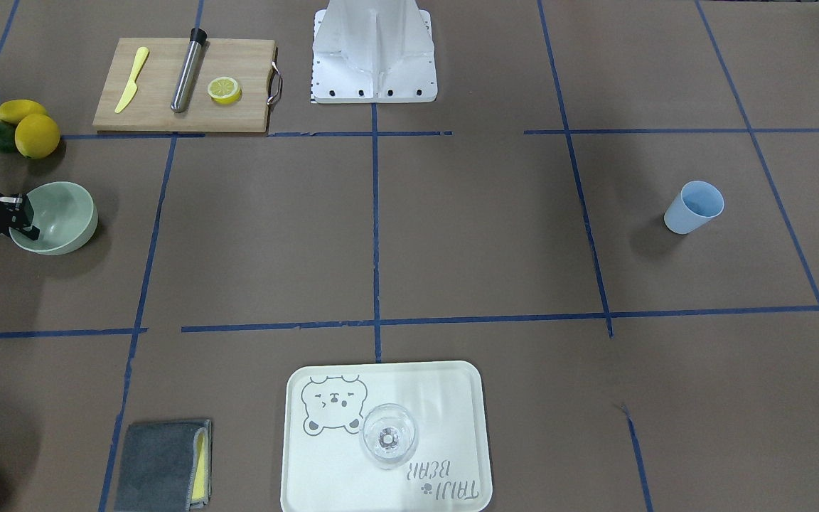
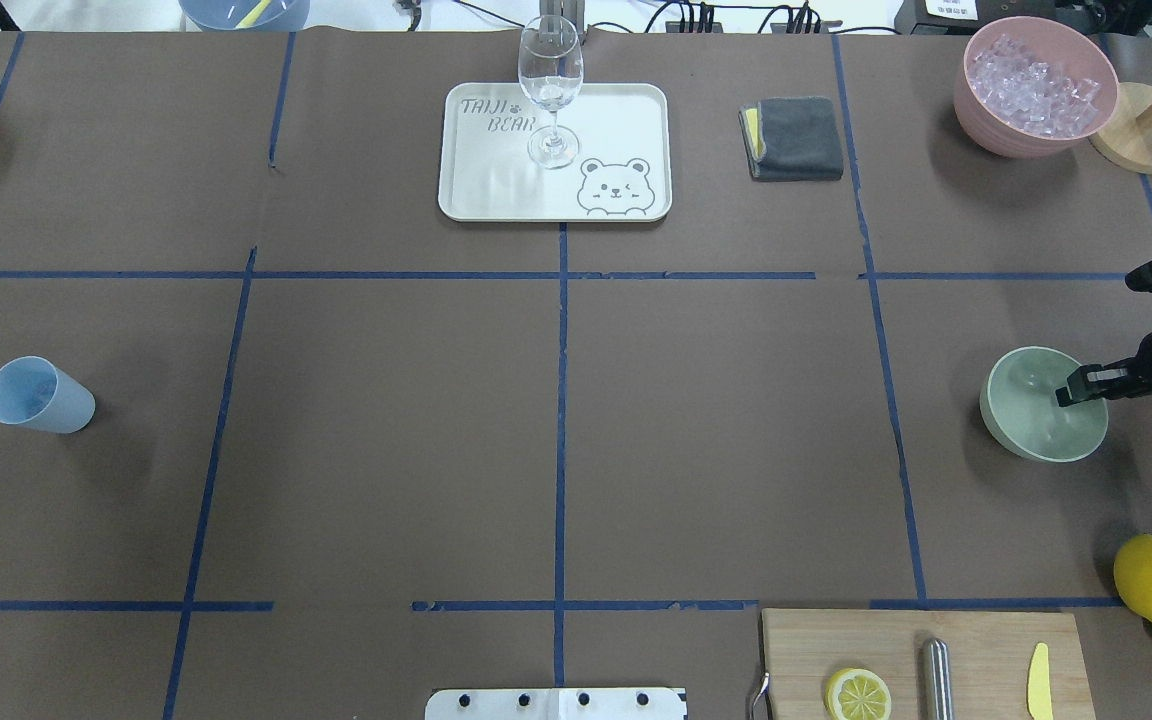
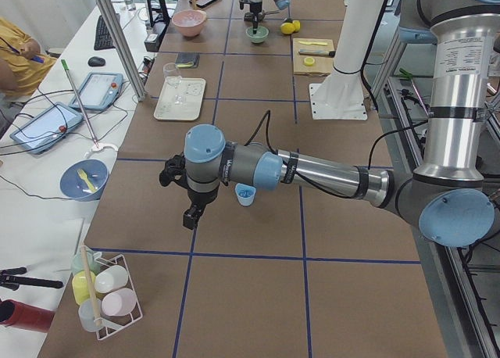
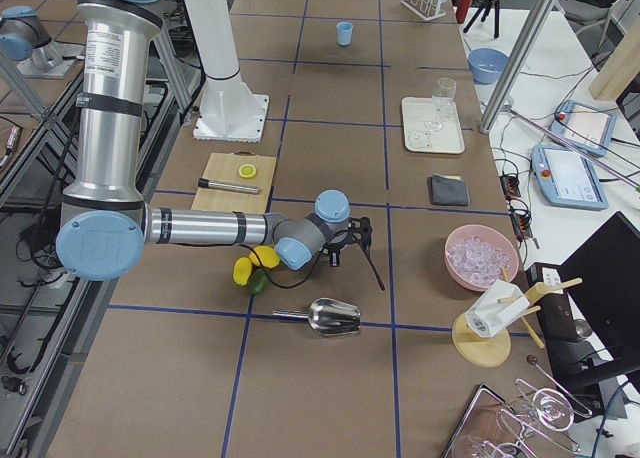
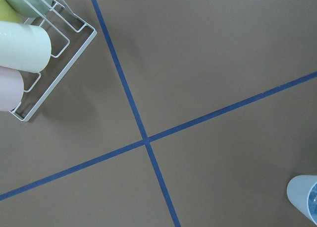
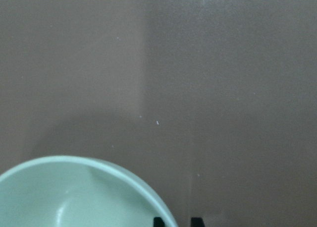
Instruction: Pour ice into bowl
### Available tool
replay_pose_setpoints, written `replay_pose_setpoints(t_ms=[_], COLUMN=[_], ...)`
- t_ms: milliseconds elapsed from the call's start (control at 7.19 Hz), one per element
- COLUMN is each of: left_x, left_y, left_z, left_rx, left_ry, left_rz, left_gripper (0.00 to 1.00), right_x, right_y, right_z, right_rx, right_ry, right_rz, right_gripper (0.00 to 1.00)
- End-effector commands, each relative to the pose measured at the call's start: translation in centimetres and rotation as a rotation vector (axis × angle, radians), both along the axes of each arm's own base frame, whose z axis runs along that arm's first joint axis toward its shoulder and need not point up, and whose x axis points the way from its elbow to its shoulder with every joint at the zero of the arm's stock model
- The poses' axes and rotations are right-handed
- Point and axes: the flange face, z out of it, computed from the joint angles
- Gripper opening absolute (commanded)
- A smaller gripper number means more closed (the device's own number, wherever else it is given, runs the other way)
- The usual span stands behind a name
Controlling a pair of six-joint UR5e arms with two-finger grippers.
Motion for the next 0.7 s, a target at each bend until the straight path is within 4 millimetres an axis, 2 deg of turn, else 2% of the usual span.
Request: replay_pose_setpoints(t_ms=[0,139,278,417,556], left_x=[-0.1,0.2,0.8,2.4,5.0], left_y=[0.0,-0.2,-0.4,-0.6,-0.8], left_z=[0.0,-0.7,-1.1,-1.7,-1.9], left_rx=[-0.001,0.016,0.052,0.109,0.116], left_ry=[0.003,0.008,0.009,0.013,0.035], left_rz=[-0.002,0.005,0.021,0.052,0.102], left_gripper=[1.00,1.00,1.00,1.00,1.00], right_x=[-0.4,-1.1,-3.1,-5.4,-8.4], right_y=[0.0,0.2,0.2,-0.5,-0.9], right_z=[-5.7,-9.3,-12.2,-14.5,-17.5], right_rx=[-0.076,-0.101,-0.122,-0.145,-0.179], right_ry=[-0.095,-0.140,-0.178,-0.206,-0.245], right_rz=[0.075,0.108,0.115,0.119,0.127], right_gripper=[0.00,0.00,0.00,0.00,0.00])
